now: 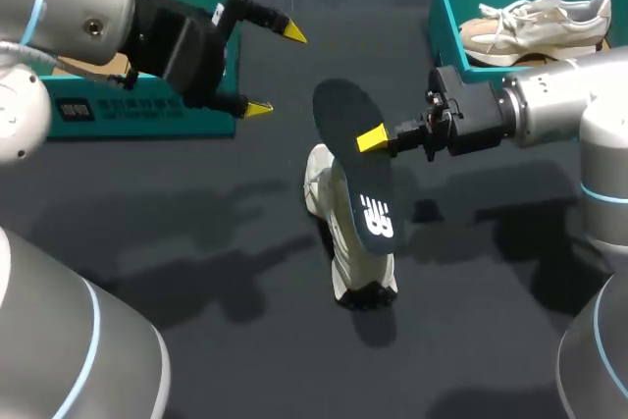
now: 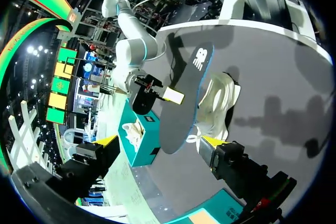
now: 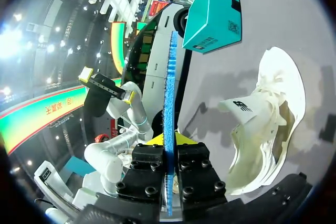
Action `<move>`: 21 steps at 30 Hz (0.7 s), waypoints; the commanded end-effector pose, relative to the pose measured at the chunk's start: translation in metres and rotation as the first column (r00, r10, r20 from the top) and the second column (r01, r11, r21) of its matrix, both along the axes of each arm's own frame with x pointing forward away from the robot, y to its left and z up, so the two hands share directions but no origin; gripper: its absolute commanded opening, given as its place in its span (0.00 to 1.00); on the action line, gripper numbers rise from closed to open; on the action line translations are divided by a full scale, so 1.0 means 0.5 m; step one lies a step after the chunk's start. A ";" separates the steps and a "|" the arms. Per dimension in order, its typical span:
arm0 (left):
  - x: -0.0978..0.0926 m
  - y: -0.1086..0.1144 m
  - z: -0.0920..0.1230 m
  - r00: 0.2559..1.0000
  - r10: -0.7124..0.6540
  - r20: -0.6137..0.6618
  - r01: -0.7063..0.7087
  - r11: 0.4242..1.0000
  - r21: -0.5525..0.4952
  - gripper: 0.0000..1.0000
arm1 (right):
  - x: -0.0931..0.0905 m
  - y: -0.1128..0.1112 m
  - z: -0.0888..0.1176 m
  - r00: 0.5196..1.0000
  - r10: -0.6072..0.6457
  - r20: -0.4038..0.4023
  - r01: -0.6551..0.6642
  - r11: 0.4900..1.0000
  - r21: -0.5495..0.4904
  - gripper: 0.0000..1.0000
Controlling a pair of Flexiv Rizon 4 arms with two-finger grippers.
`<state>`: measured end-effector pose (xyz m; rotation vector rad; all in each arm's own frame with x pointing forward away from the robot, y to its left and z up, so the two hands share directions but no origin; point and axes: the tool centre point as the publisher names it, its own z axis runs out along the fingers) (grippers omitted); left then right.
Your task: Take the shoe out of the shoebox, open the shoe tongue, remove and reinsert the insole, then place the shoe into the shoebox
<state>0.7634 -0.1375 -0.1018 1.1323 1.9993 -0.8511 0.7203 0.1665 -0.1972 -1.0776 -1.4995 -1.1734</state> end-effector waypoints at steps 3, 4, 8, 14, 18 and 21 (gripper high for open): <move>0.009 -0.001 -0.035 0.985 0.087 0.149 -0.032 0.942 -0.335 1.00 | -0.001 0.001 0.000 1.000 -0.001 0.000 0.001 1.000 -0.001 0.00; 0.009 0.000 -0.042 0.982 0.081 0.168 -0.018 0.938 -0.347 1.00 | -0.001 0.001 0.000 1.000 -0.001 0.000 0.001 1.000 -0.001 0.00; 0.007 0.010 -0.061 0.948 0.003 0.319 0.147 0.883 -0.445 1.00 | -0.001 0.001 0.000 1.000 -0.001 0.000 0.001 1.000 -0.001 0.00; 0.007 0.010 -0.061 0.948 0.003 0.319 0.147 0.883 -0.445 1.00 | -0.001 0.001 0.000 1.000 -0.001 0.000 0.001 1.000 -0.001 0.00; 0.007 0.010 -0.061 0.948 0.003 0.319 0.147 0.883 -0.445 1.00 | -0.001 0.001 0.000 1.000 -0.001 0.000 0.001 1.000 -0.001 0.00; 0.013 0.000 -0.084 0.954 -0.015 0.301 0.162 0.868 -0.469 1.00 | -0.001 0.001 0.000 1.000 -0.001 0.000 0.001 1.000 -0.001 0.00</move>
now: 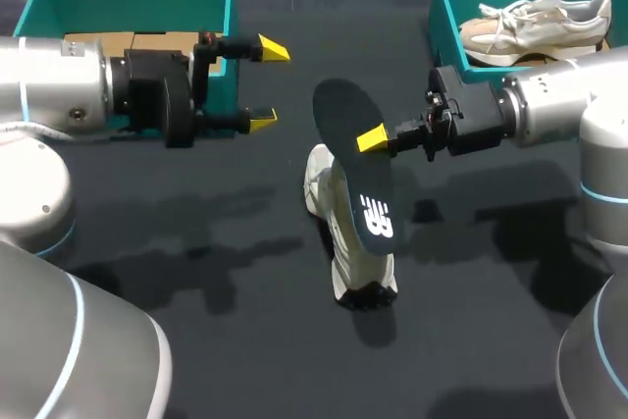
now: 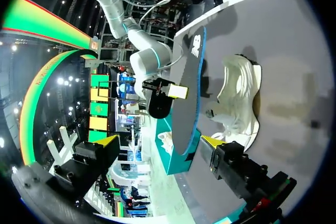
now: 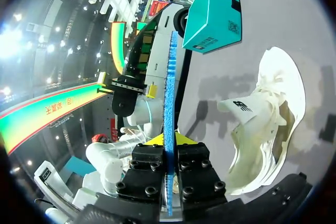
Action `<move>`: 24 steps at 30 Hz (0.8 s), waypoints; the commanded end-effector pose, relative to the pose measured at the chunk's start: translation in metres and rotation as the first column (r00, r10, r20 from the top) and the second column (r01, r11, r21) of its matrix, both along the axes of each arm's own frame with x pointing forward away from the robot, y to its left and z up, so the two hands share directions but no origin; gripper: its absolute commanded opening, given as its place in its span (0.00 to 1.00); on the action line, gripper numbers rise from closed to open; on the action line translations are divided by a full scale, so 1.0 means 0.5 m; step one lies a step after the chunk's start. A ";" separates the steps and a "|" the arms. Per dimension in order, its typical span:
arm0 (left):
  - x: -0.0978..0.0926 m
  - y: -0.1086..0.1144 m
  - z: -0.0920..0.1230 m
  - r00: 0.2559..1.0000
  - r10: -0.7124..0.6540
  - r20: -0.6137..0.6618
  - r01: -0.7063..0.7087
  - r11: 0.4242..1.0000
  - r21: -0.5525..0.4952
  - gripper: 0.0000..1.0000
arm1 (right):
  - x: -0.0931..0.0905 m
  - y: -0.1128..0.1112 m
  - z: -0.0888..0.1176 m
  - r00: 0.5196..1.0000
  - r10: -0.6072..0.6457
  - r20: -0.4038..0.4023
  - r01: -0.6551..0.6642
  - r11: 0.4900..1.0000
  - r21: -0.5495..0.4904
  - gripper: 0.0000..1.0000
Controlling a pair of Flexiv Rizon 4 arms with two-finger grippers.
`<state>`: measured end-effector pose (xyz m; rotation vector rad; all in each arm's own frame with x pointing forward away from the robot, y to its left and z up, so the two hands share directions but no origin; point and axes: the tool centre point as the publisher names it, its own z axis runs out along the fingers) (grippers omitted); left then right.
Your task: Take the shoe out of the shoebox, open the shoe tongue, remove and reinsert the insole, then place the shoe into the shoebox
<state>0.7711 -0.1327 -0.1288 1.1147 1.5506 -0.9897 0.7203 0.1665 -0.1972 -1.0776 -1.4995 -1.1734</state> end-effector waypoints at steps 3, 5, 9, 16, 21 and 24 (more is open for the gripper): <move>0.005 -0.017 -0.056 0.994 0.031 0.101 -0.010 0.980 -0.196 1.00 | -0.001 0.001 0.000 1.000 -0.001 0.000 0.001 1.000 -0.001 0.00; 0.007 -0.015 -0.061 0.986 0.038 0.162 -0.011 0.986 -0.164 1.00 | -0.001 0.001 0.000 1.000 -0.001 0.000 0.001 1.000 -0.001 0.00; 0.007 -0.015 -0.061 0.986 0.038 0.162 -0.011 0.986 -0.164 1.00 | -0.001 0.001 0.000 1.000 -0.001 0.000 0.001 1.000 -0.001 0.00; 0.002 -0.049 -0.091 0.991 0.019 0.129 -0.004 0.993 -0.116 1.00 | -0.001 0.001 0.000 1.000 -0.001 0.000 0.001 1.000 -0.001 0.00; 0.000 -0.078 -0.109 0.994 0.025 0.111 -0.015 0.996 -0.090 1.00 | -0.001 0.001 0.000 1.000 -0.001 0.000 0.001 1.000 -0.001 0.00; 0.000 -0.090 -0.112 0.994 0.033 0.106 -0.023 0.996 -0.087 1.00 | -0.001 0.001 0.000 1.000 -0.001 0.000 0.001 1.000 -0.001 0.00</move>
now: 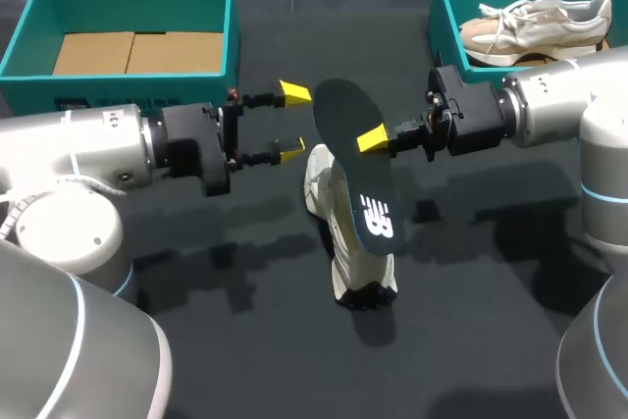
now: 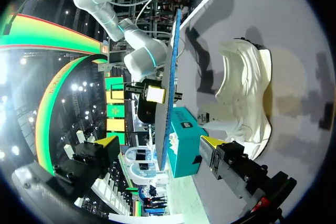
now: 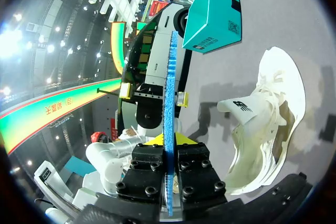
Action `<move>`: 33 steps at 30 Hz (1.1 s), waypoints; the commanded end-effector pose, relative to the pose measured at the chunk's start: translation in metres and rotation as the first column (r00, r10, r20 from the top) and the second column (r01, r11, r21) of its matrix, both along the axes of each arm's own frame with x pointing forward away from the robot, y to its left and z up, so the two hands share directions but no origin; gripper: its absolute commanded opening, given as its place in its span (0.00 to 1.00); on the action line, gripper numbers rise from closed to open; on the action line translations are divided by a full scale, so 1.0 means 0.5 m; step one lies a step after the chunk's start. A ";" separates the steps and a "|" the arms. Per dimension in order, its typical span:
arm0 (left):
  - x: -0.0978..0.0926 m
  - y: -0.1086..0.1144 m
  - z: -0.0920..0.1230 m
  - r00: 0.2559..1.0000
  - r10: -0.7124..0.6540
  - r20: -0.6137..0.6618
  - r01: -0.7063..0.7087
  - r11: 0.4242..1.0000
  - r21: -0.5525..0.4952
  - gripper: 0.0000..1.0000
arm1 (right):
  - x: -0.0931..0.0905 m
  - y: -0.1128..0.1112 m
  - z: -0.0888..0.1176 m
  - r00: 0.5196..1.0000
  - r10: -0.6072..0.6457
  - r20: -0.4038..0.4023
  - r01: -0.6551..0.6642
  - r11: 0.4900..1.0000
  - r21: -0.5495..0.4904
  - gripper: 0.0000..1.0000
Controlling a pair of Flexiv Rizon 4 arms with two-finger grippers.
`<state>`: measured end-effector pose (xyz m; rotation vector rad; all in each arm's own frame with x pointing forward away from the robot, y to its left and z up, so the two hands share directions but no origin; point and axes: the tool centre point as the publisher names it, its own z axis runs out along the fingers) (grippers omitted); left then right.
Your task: Take the shoe out of the shoebox, open the shoe tongue, remove and reinsert the insole, then place the shoe into the shoebox
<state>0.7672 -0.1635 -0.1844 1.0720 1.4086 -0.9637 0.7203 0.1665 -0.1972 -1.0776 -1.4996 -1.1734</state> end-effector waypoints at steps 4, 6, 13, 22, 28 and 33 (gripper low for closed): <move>0.005 -0.041 -0.001 1.000 0.014 -0.006 -0.013 1.000 0.007 1.00 | -0.001 0.001 0.000 1.000 -0.001 0.000 0.001 1.000 -0.001 0.00; 0.001 -0.048 -0.002 1.000 0.009 -0.004 -0.009 1.000 0.006 0.80 | -0.001 0.001 0.000 1.000 -0.001 0.000 0.001 1.000 -0.001 0.00; 0.000 -0.077 -0.013 1.000 0.003 -0.001 -0.003 1.000 0.012 0.39 | -0.002 0.004 -0.004 1.000 -0.011 0.003 0.011 1.000 0.007 0.00; 0.000 -0.103 -0.021 1.000 0.007 0.020 -0.007 1.000 0.006 0.33 | -0.003 0.010 -0.005 1.000 -0.013 0.001 0.013 1.000 0.020 0.00; 0.001 -0.113 -0.027 0.999 0.012 0.031 -0.012 1.000 0.004 0.25 | -0.003 0.015 -0.007 1.000 -0.013 -0.006 0.013 1.000 0.028 0.00; 0.002 -0.119 -0.033 0.999 0.021 0.039 -0.021 1.000 0.008 0.20 | -0.002 0.016 -0.008 1.000 -0.018 -0.010 0.018 0.999 0.032 0.00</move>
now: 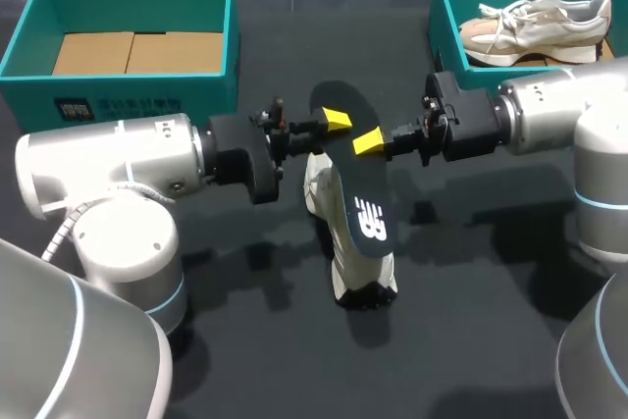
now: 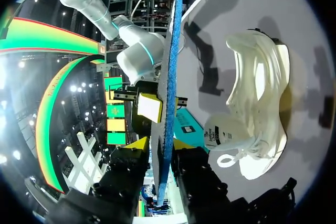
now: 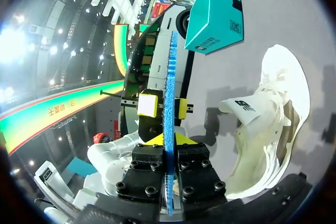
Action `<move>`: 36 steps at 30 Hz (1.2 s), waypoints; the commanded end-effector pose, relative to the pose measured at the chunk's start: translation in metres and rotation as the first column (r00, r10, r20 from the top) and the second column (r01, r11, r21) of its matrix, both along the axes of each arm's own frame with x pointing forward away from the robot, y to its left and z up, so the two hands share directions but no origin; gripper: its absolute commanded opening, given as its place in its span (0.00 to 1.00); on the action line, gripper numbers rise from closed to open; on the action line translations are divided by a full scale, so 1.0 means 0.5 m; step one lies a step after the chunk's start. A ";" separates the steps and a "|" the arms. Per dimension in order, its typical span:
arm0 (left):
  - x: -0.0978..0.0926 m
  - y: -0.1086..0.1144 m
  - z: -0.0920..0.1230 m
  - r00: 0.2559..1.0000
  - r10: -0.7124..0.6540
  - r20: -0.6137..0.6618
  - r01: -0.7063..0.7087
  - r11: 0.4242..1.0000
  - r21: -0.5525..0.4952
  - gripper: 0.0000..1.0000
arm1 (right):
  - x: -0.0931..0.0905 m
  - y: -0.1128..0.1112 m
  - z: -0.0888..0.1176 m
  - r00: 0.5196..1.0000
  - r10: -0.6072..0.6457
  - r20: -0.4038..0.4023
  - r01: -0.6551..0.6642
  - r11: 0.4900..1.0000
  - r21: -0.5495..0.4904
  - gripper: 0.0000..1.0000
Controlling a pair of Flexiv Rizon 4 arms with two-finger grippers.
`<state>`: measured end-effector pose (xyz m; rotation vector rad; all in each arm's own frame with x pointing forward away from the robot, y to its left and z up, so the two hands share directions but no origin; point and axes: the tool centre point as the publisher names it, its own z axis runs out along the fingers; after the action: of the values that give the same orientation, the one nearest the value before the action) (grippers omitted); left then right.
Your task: Take the shoe out of the shoebox, open the shoe tongue, remove and reinsert the insole, then place the shoe into the shoebox
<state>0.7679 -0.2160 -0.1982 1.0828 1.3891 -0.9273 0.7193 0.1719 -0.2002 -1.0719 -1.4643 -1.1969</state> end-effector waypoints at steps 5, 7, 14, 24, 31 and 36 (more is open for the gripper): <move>0.002 -0.019 -0.010 1.000 0.018 0.004 -0.018 1.000 0.000 0.18 | 0.001 0.005 -0.003 1.000 -0.015 -0.003 0.015 1.000 0.001 0.00; 0.001 -0.021 -0.011 1.000 0.018 0.004 -0.018 1.000 0.000 0.18 | 0.002 0.004 -0.003 1.000 -0.018 -0.005 0.018 1.000 0.003 0.00; 0.006 -0.029 -0.014 1.000 0.027 0.007 -0.027 1.000 0.004 0.00 | 0.005 0.003 -0.005 1.000 -0.019 -0.007 0.019 1.000 0.006 0.00; 0.000 -0.021 -0.006 0.999 0.032 0.015 -0.032 0.999 -0.003 0.00 | 0.005 -0.015 -0.011 1.000 -0.007 0.023 0.007 1.000 0.003 1.00; -0.020 0.009 0.006 1.000 0.021 0.009 -0.021 1.000 0.011 0.00 | -0.003 -0.094 -0.016 0.982 0.045 0.184 -0.030 0.996 -0.083 1.00; -0.041 0.036 0.014 0.999 0.029 0.028 -0.030 0.999 0.042 0.00 | -0.003 -0.094 -0.016 0.982 0.045 0.184 -0.030 0.996 -0.083 1.00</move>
<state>0.7599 -0.2150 -0.1972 1.0904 1.3926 -0.8671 0.7216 0.1304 -0.2119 -0.9938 -1.6759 -1.2487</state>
